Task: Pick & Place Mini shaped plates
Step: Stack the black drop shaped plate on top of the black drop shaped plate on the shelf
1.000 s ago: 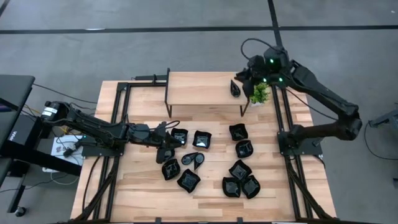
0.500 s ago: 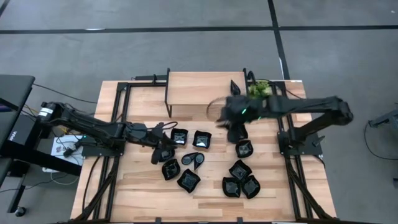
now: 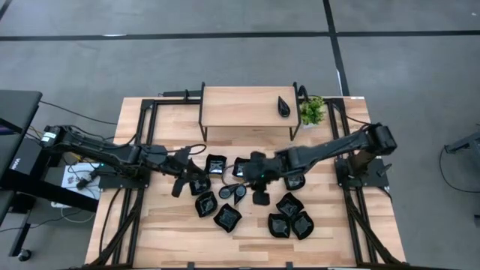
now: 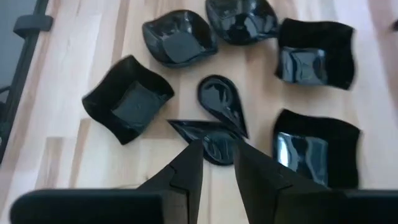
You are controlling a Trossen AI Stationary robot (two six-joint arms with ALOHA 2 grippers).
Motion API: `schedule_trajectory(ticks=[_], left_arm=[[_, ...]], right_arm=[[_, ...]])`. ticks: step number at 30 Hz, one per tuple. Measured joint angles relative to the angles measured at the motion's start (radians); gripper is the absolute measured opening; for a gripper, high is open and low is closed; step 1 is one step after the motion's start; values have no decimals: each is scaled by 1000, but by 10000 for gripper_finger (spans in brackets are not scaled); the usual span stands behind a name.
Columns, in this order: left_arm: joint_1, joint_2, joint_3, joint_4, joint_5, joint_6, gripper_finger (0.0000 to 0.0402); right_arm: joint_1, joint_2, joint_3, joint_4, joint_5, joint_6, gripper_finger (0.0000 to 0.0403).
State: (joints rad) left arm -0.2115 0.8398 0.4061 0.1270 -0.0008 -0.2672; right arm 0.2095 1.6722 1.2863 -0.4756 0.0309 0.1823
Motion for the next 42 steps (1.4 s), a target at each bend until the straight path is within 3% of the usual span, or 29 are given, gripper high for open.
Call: schedule_trajectory(ticks=[8, 19, 26, 34, 42], left_arm=[[0, 0, 0, -30, 62, 0, 76], [0, 0, 0, -34, 62, -2, 76], [0, 0, 0, -34, 62, -30, 76], [0, 0, 0, -34, 62, -32, 76], [0, 0, 0, -34, 62, -33, 76]], right_arm=[[68, 70, 0, 44, -1, 2, 85], [105, 99, 1, 83, 52, -24, 85], [128, 126, 2, 123, 74, 43, 85], [93, 129, 1, 117, 75, -251, 85], [76, 165, 1, 103, 9, -284, 85]])
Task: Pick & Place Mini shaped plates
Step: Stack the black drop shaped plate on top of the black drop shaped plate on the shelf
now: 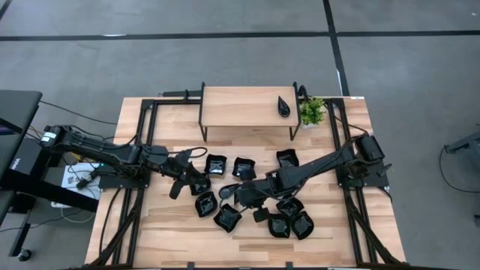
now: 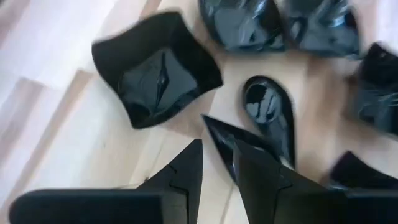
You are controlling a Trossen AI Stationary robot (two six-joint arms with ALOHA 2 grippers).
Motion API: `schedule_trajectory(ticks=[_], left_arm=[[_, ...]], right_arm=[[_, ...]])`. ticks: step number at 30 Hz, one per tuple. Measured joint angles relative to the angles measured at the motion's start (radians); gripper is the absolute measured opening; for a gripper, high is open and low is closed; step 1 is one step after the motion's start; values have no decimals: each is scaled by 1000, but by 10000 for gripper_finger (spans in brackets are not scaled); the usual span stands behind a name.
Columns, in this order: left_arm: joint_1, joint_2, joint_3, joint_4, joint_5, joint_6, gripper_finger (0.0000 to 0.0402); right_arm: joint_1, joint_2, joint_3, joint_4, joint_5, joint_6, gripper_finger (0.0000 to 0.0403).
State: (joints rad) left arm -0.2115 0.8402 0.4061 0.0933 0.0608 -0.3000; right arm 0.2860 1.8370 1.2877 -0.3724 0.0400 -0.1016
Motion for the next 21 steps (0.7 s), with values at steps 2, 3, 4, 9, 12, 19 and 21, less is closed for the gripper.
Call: schedule_trajectory(ticks=[2, 3, 4, 9, 12, 19, 21], left_arm=[[0, 0, 0, 0, 0, 0, 76], [0, 0, 0, 0, 0, 0, 76], [0, 0, 0, 0, 0, 0, 76], [0, 0, 0, 0, 0, -4, 76], [0, 0, 0, 0, 0, -4, 76], [0, 0, 0, 1, 0, -4, 76], [0, 0, 0, 1, 0, -4, 76]], right_arm=[[0, 35, 0, -5, -16, -28, 85], [2, 49, 0, -5, -16, -37, 85], [6, 64, 0, -2, -13, -48, 85], [15, 101, 22, -28, 65, -68, 85], [4, 100, 24, -56, 79, -106, 85], [-28, 100, 23, -85, 68, -145, 85], [-34, 100, 21, -79, 66, -144, 85]])
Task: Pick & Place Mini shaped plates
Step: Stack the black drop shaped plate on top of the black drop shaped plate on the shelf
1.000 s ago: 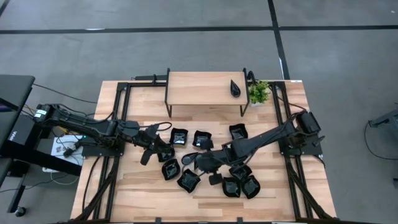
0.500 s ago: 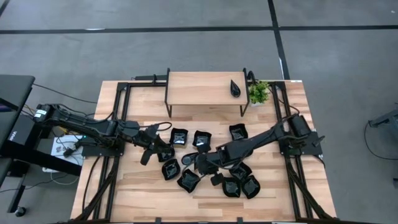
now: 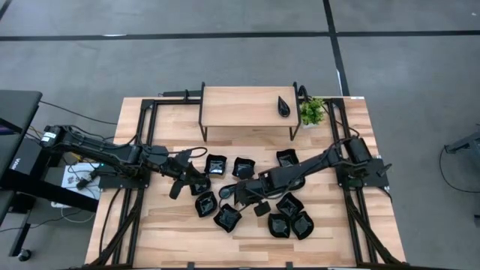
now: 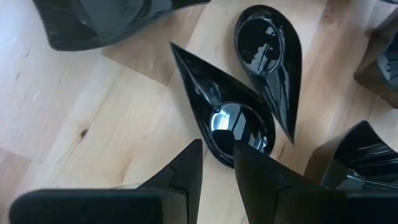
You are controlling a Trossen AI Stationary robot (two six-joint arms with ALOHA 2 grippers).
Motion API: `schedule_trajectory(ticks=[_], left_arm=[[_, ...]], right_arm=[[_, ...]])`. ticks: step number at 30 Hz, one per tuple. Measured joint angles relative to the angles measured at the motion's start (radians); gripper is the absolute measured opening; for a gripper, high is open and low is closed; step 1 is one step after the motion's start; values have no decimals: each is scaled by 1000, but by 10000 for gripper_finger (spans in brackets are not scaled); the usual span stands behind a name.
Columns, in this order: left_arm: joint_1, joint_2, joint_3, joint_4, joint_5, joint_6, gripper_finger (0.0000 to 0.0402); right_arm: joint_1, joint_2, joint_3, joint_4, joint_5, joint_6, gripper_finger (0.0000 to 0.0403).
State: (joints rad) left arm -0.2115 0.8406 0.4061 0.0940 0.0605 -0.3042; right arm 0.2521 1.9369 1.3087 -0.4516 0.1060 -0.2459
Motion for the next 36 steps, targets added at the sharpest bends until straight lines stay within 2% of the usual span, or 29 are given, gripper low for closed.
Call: schedule_trajectory(ticks=[9, 36], left_arm=[[0, 0, 0, 0, 0, 0, 76], [0, 0, 0, 3, 0, 0, 76]], right_arm=[[5, 49, 1, 11, -30, -44, 85], [-10, 48, 2, 19, -28, -42, 76]])
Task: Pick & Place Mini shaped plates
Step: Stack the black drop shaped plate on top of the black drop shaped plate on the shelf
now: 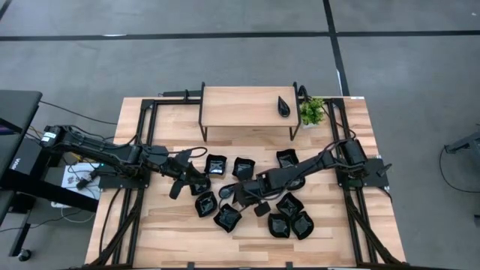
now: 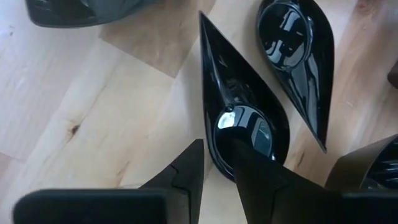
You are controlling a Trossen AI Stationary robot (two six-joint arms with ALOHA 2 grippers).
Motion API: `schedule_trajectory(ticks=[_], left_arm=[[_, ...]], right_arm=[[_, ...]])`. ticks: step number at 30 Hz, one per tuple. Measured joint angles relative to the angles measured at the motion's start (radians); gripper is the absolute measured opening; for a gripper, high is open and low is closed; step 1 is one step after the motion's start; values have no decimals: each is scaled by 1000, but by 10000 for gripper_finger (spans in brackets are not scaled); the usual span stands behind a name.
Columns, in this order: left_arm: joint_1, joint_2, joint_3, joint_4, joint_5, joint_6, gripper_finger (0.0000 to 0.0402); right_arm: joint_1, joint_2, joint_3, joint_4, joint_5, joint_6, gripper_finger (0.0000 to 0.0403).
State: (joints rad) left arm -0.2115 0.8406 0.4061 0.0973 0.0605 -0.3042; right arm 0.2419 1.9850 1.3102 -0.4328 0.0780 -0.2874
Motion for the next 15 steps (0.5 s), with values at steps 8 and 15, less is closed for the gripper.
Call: schedule_trajectory(ticks=[8, 15], left_arm=[[0, 0, 0, 0, 0, 0, 76], [0, 0, 0, 1, 0, 0, 76]], right_arm=[[-1, 9, -2, 17, -3, 0, 65], [15, 30, -2, 25, 7, 0, 65]])
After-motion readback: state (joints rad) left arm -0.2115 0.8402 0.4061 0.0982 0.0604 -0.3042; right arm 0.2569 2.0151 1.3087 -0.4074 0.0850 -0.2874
